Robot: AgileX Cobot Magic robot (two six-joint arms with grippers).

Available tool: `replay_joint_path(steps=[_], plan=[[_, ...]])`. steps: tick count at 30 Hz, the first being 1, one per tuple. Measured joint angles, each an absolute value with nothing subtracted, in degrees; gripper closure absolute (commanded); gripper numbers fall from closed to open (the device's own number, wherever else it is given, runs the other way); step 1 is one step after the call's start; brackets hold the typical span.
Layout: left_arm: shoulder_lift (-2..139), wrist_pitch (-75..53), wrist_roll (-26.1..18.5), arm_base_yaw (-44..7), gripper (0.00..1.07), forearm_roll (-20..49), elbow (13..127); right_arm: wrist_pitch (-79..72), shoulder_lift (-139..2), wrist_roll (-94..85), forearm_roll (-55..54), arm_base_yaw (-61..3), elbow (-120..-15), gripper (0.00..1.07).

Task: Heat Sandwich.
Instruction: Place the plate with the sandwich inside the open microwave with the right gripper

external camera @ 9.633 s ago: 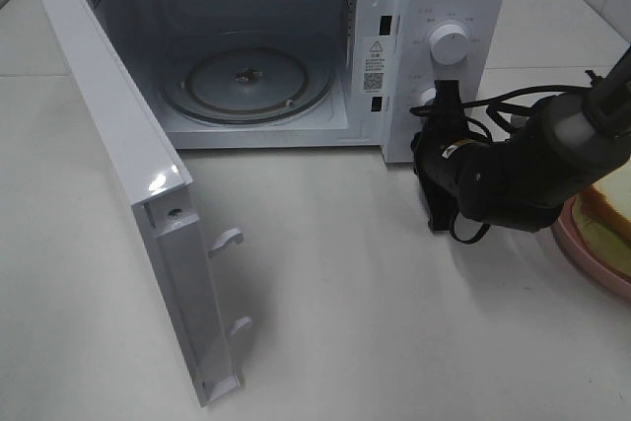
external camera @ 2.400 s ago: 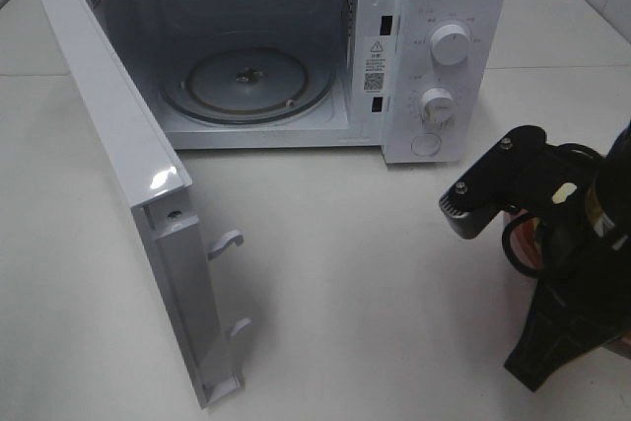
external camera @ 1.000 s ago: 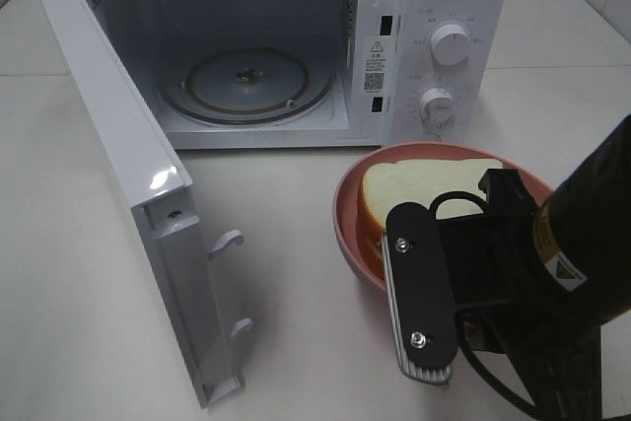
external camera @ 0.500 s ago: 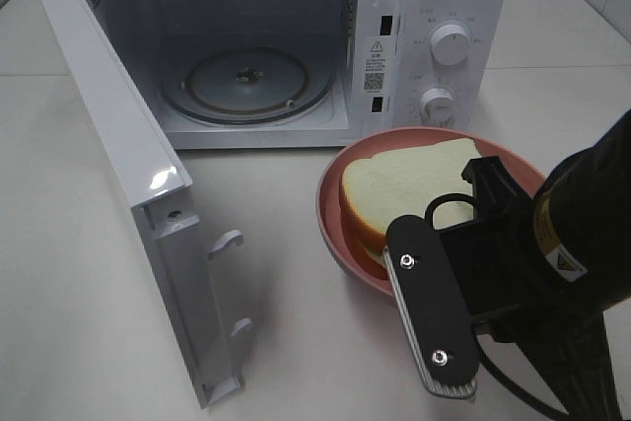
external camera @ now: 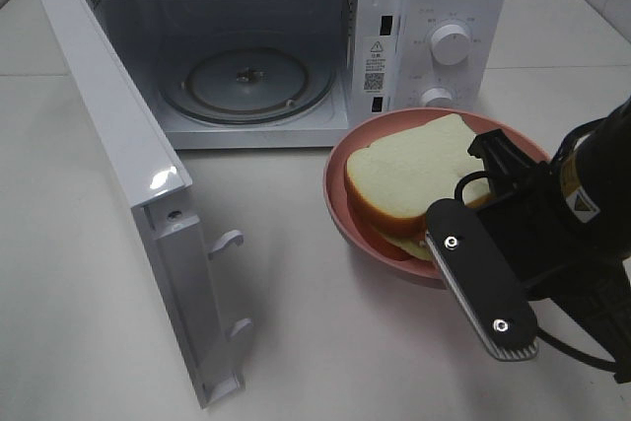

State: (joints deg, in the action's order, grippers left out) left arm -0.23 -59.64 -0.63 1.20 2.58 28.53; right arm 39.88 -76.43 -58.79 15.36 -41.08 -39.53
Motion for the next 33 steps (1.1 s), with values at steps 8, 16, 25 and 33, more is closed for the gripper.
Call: replay_joint_path(steps=[8,16,25,33], plan=[[-0.2,-59.6,-0.6,1.2,0.05,2.6,28.5,38.3,-76.4,-73.6,8.0,-35.5,-39.5,1.07],[-0.2,-59.6,-0.6,1.2,0.05,2.6,28.5,36.4,-76.4,-85.0,6.7,-31.6,-39.5,1.07],[-0.2,-59.6,-0.6,1.2,0.05,2.6,28.5,34.0,-76.5,-87.5,5.6,-31.7,-40.0,1.07],[-0.2,-59.6,-0.6,1.2,0.05,2.6,28.5,33.6,-79.2,-88.4,5.1,-35.5,-41.5,1.07]])
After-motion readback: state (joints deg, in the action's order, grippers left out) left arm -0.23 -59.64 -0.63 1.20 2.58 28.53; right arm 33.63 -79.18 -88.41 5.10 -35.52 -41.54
